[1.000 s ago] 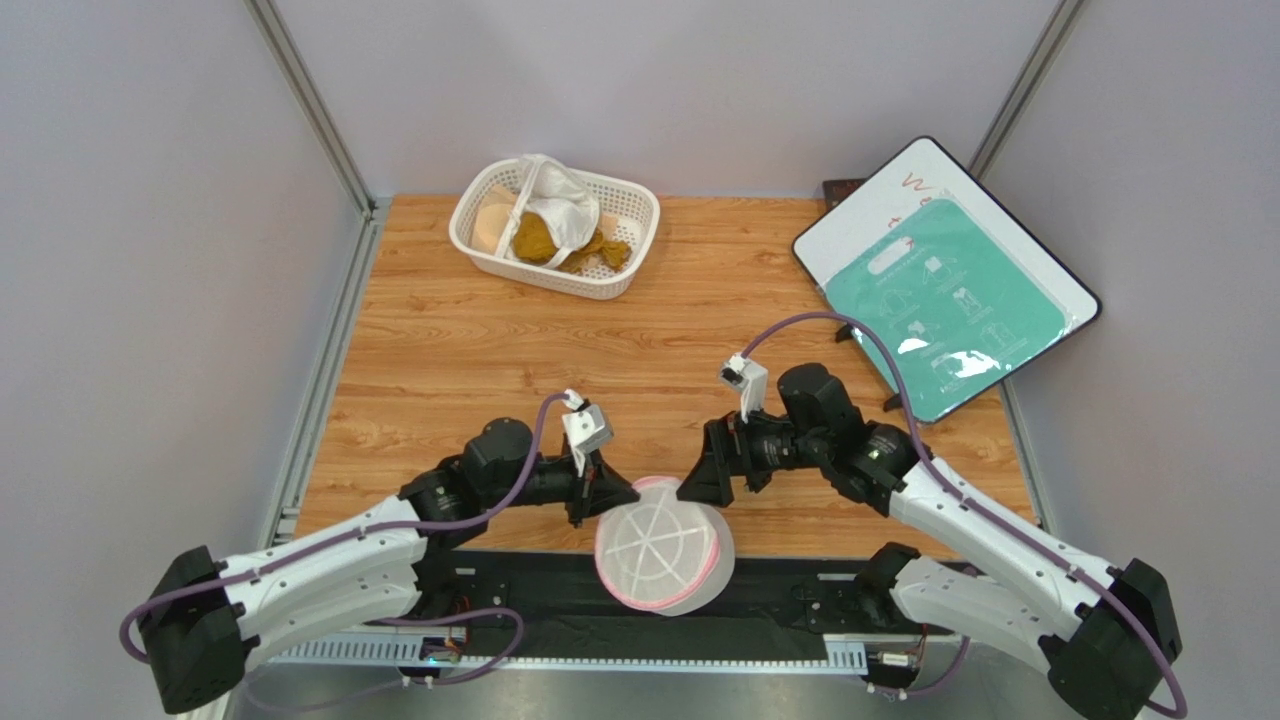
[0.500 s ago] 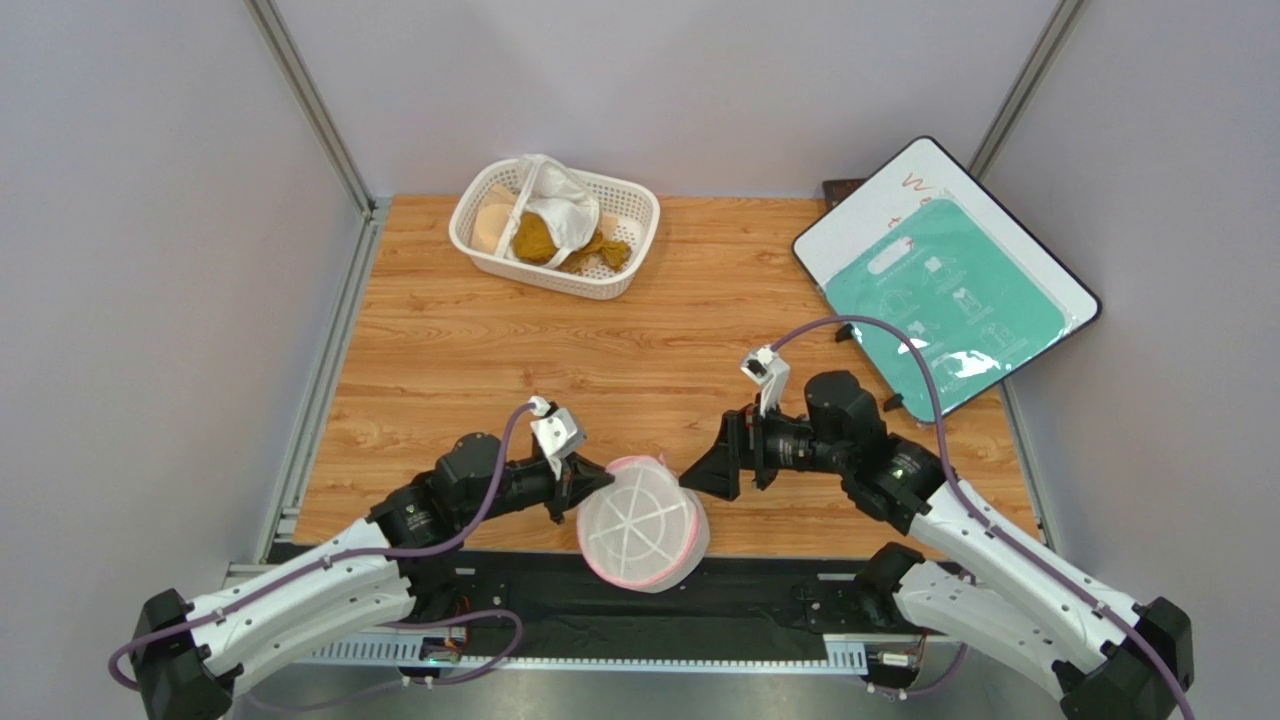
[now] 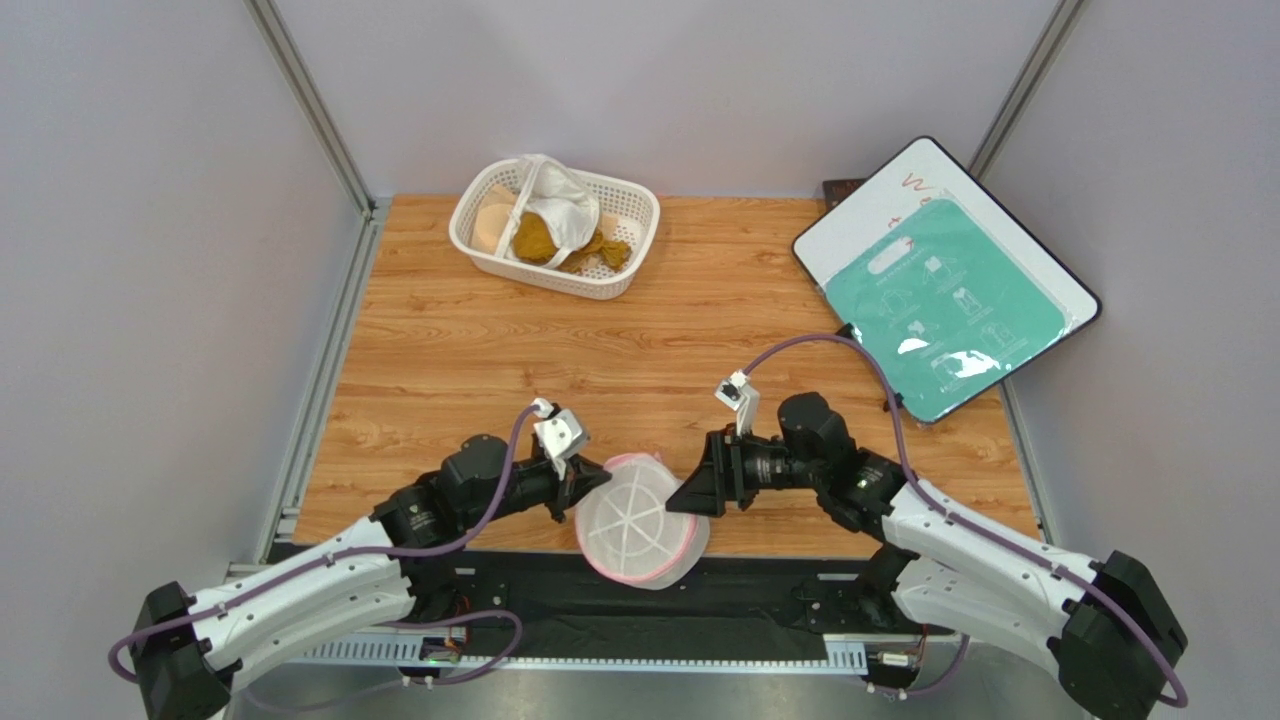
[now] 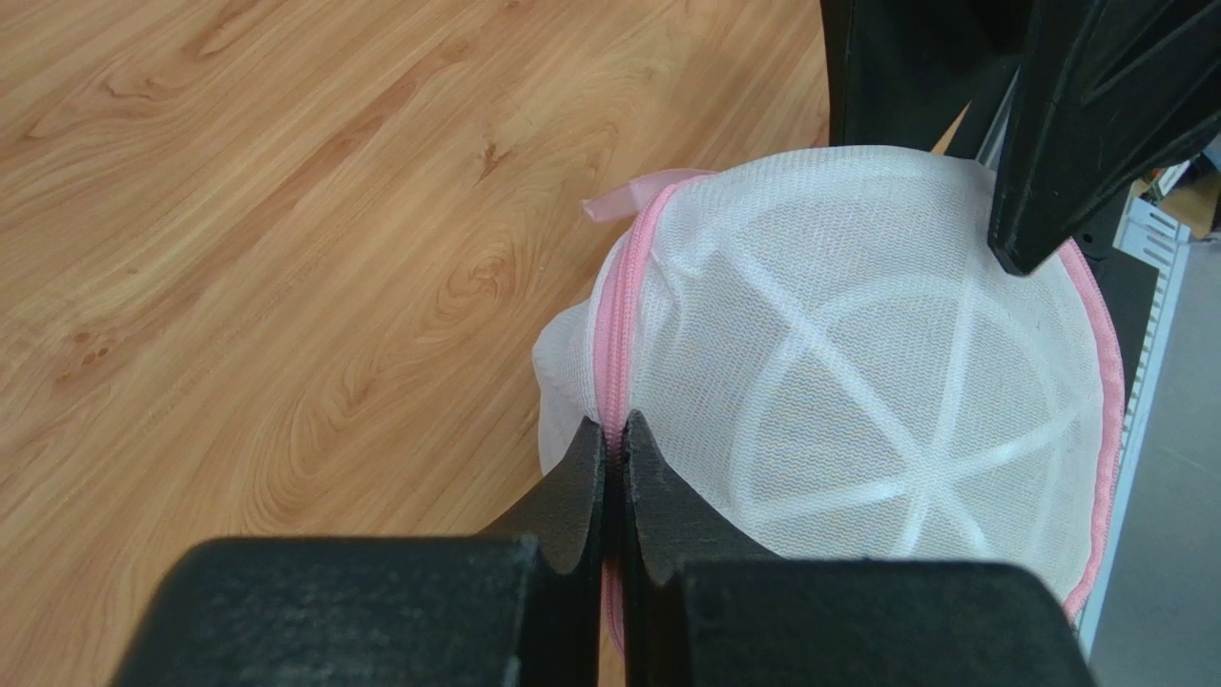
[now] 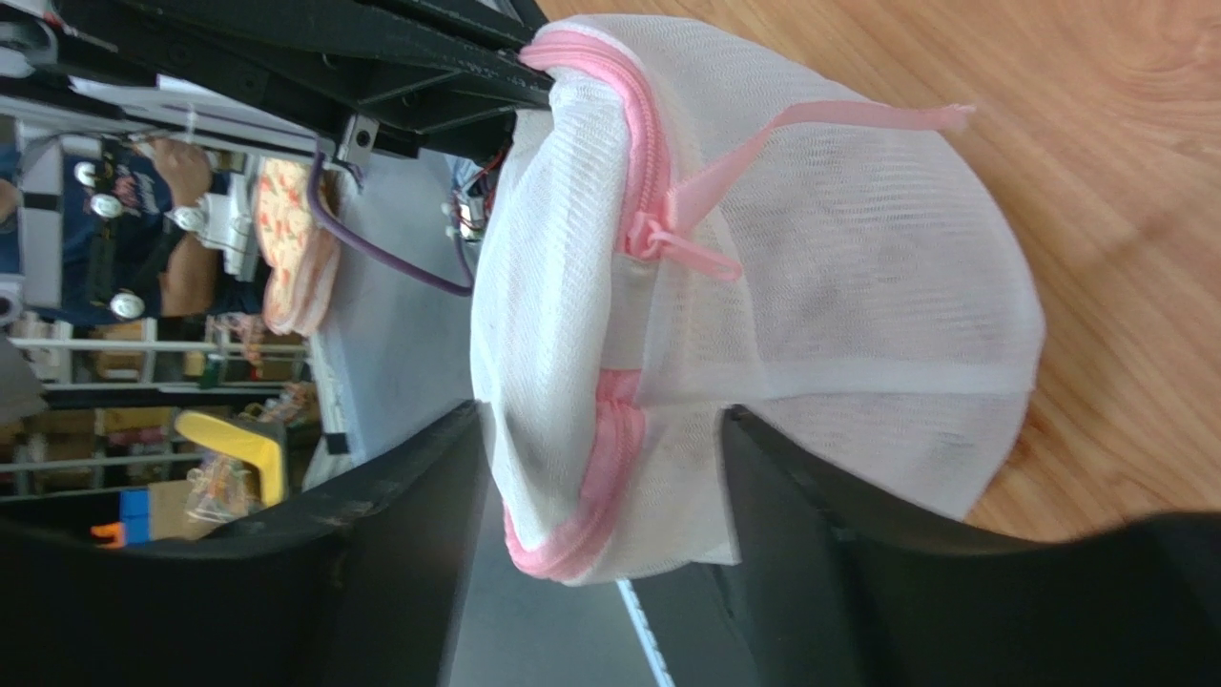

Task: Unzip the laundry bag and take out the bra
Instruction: Adjust the laundry bag at the center of the board.

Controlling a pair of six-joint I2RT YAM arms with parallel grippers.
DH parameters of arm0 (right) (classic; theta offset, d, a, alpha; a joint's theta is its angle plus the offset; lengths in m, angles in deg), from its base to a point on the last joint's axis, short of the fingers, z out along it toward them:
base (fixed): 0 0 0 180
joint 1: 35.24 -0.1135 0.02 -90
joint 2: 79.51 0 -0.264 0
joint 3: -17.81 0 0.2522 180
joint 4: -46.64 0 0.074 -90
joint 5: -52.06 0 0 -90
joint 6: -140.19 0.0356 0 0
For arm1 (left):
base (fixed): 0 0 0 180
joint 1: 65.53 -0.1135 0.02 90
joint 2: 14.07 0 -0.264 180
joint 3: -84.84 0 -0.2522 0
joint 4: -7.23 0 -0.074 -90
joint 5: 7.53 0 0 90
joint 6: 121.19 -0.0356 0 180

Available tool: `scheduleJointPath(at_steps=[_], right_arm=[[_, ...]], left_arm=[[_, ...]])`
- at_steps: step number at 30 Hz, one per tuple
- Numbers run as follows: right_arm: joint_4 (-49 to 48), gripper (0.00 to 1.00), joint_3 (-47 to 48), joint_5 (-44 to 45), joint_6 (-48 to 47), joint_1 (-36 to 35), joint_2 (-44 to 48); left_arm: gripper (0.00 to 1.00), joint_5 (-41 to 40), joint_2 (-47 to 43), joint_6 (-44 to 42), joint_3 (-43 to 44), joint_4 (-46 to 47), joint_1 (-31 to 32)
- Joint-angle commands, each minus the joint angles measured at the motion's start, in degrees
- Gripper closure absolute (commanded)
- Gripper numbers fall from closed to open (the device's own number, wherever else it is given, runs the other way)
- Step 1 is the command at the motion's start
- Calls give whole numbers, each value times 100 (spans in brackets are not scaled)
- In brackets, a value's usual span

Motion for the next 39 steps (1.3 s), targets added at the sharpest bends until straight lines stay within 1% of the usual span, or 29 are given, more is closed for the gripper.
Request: scheduleJointPath(at_steps=[1,2,3,4,5,6,7,8,10,11,13,16,18,19,21,23,26,28,34,36,39], right_arm=[[-1040,44,-73,-41,379,-165,-190],[-1058,51,-56,-15,380,-244,-225],[-1050,78,-47,89,345,-288,-269],[-937,92,5,169,319,-332,-296],[-849,100,32,248,197,-411,-313],[-735,100,75,397,100,-455,-331],[-368,100,128,529,-41,-499,-331],[-103,100,268,669,-338,-621,-314],[371,100,365,1021,-621,-763,-261],[444,100,409,1074,-796,-868,-209],[602,100,401,1162,-947,-947,-182],[866,100,392,1312,-1219,-1097,-164],[989,100,384,1356,-1394,-1193,-199],[989,100,366,1391,-1448,-1316,-191],[1033,100,314,1479,-1553,-1413,-191],[1068,100,278,1601,-1606,-1545,-164],[1174,100,260,1742,-1747,-1782,-120],[1209,100,295,1848,-1826,-1984,-77],[1393,100,445,2050,-1897,-2318,-111],[1455,100,471,2138,-1905,-2397,-120],[1508,100,489,2235,-1932,-2591,-138]], left_arm=[[100,-59,-150,-40,-92,433,43],[100,-76,-167,-14,-119,477,52],[100,-76,-176,12,-163,486,52],[100,-85,-185,91,-172,495,52],[99,-129,-203,135,-181,504,52],[92,-147,-194,197,-163,486,52],[82,-182,-194,284,-137,469,52],[61,-191,-194,329,-111,399,52],[47,-191,-203,451,4,319,52],[36,-130,-203,487,47,276,52],[28,-94,-220,575,144,258,52],[21,72,-229,672,276,223,52],[19,126,-229,768,373,205,52],[16,108,-229,803,417,161,52],[14,38,-247,900,540,152,52],[12,-15,-273,953,645,-102,52],[9,230,-282,971,646,-112,52],[9,493,-203,936,654,-94,52],[8,907,315,1049,444,90,52],[8,1013,421,1128,365,440,52],[6,1285,579,1164,268,696,52]])
